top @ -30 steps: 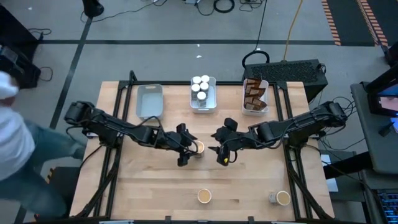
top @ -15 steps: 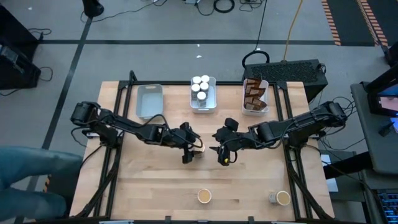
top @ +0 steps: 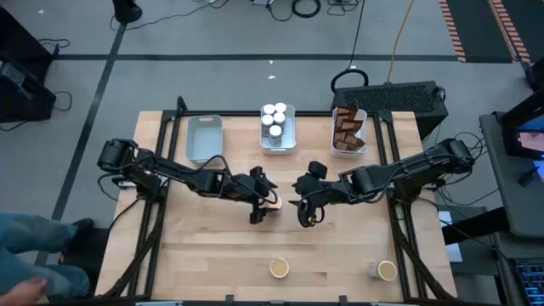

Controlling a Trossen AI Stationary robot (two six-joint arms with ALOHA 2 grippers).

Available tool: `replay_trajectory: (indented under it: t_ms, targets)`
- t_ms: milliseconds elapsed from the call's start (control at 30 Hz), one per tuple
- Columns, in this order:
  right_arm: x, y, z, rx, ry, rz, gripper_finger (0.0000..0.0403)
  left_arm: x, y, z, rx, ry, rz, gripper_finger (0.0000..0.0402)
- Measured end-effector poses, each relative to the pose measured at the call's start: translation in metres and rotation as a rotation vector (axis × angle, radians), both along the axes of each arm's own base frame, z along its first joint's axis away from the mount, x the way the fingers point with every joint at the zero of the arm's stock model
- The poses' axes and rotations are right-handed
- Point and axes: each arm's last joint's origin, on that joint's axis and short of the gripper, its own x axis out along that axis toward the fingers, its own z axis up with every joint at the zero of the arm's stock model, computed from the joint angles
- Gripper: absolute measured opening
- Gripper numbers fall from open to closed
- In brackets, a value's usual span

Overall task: Sort spices by type
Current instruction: Put the gold seasoning bottle into the gray bin

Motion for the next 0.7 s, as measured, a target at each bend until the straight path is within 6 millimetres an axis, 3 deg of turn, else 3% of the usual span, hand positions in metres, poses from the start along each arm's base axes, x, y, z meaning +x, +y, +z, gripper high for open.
replay_trajectory:
  t_ms: [233, 700]
  targets:
    - [-0.0003, -0.0001, -0.0002, -0.001, 0.004, 0.0, 0.0226, 0.005, -0.0008, 0.0098, 0.016, -0.035, -0.016, 0.0373]
    - [-0.0012, -0.0002, -0.0011, -0.005, 0.018, 0.0, 0.0226, 0.0032, -0.0102, 0.006, 0.064, -0.007, -0.079, 0.0373]
